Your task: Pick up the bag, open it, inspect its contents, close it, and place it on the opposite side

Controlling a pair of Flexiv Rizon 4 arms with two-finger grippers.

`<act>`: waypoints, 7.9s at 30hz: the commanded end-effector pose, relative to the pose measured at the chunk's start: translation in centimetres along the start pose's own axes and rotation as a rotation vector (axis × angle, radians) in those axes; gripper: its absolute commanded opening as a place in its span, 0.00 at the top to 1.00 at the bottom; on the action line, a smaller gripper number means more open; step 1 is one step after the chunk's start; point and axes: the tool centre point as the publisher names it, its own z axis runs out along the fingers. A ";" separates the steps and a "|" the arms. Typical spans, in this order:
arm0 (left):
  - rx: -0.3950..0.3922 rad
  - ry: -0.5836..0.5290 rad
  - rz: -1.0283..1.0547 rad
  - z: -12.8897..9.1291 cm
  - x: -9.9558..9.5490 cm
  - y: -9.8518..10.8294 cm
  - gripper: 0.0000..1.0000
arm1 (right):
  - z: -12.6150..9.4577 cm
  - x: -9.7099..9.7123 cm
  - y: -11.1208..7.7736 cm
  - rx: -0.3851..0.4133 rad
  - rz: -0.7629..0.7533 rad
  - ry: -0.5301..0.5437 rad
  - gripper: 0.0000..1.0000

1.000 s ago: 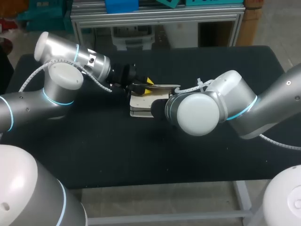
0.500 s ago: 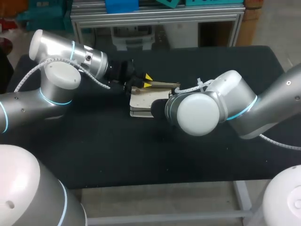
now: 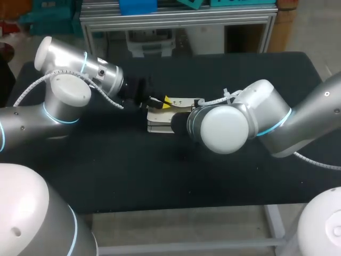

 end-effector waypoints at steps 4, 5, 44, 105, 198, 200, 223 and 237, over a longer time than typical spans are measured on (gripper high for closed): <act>-0.020 -0.003 -0.023 1.2 0.9 0.8 1.00 | 0.2 0.4 -0.3 -0.148 0.000 -0.494 1.00; -0.019 -0.006 -0.027 1.0 0.9 0.9 1.00 | 0.2 0.4 -0.3 -0.148 0.000 -0.494 1.00; 0.005 -0.015 0.028 0.1 1.4 0.1 1.00 | 0.2 0.4 -0.3 -0.148 0.000 -0.494 1.00; 0.075 -0.027 -0.206 -5.8 -1.5 -3.4 0.00 | -4.6 -1.0 0.1 -0.144 -0.009 -0.503 0.00; -0.324 0.095 -0.921 -9.6 1.4 0.6 0.00 | -4.6 -11.2 -0.7 -0.132 0.264 0.707 0.00; -0.330 0.025 -1.030 -9.4 0.9 0.2 0.00 | -4.4 -12.2 -1.0 -0.132 0.380 0.740 0.00; -0.334 -0.258 -1.950 -9.4 0.5 0.8 0.00 | -4.1 -11.9 -3.6 0.015 1.351 1.130 0.00; -0.265 -0.271 -2.068 -9.1 0.7 1.3 0.00 | -6.3 -10.2 -3.9 -0.022 1.595 0.878 0.00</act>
